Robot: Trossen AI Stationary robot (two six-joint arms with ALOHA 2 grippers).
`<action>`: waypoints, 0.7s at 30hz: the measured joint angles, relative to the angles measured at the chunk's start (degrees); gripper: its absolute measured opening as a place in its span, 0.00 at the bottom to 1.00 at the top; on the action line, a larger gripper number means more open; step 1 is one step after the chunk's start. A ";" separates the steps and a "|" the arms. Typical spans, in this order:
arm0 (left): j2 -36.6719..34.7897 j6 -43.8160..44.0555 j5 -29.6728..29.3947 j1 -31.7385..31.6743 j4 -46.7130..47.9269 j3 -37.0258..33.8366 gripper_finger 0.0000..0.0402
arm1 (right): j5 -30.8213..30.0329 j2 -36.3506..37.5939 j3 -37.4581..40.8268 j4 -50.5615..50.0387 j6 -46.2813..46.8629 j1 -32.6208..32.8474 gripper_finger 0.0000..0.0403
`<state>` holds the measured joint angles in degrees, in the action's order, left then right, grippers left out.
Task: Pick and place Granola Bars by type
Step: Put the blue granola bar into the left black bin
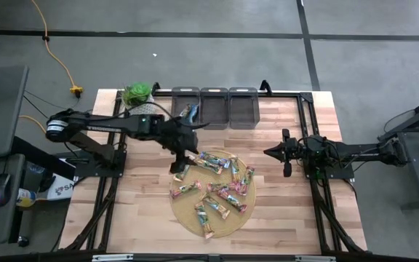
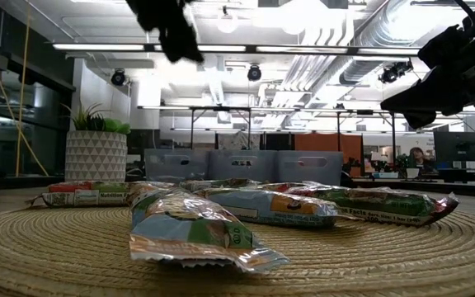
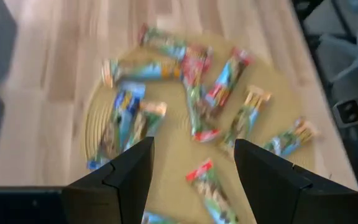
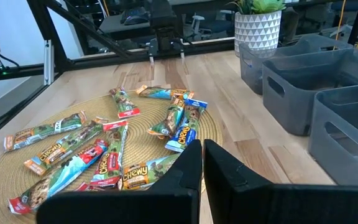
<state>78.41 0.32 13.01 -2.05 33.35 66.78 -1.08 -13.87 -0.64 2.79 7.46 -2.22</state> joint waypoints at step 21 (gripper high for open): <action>4.86 -17.51 -9.04 -4.52 -13.77 0.00 0.55 | 0.01 0.00 0.00 -0.10 -0.02 -0.01 0.00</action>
<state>83.26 -17.19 3.97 -6.57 19.58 66.78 -1.08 -13.87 -0.64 2.69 7.44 -2.23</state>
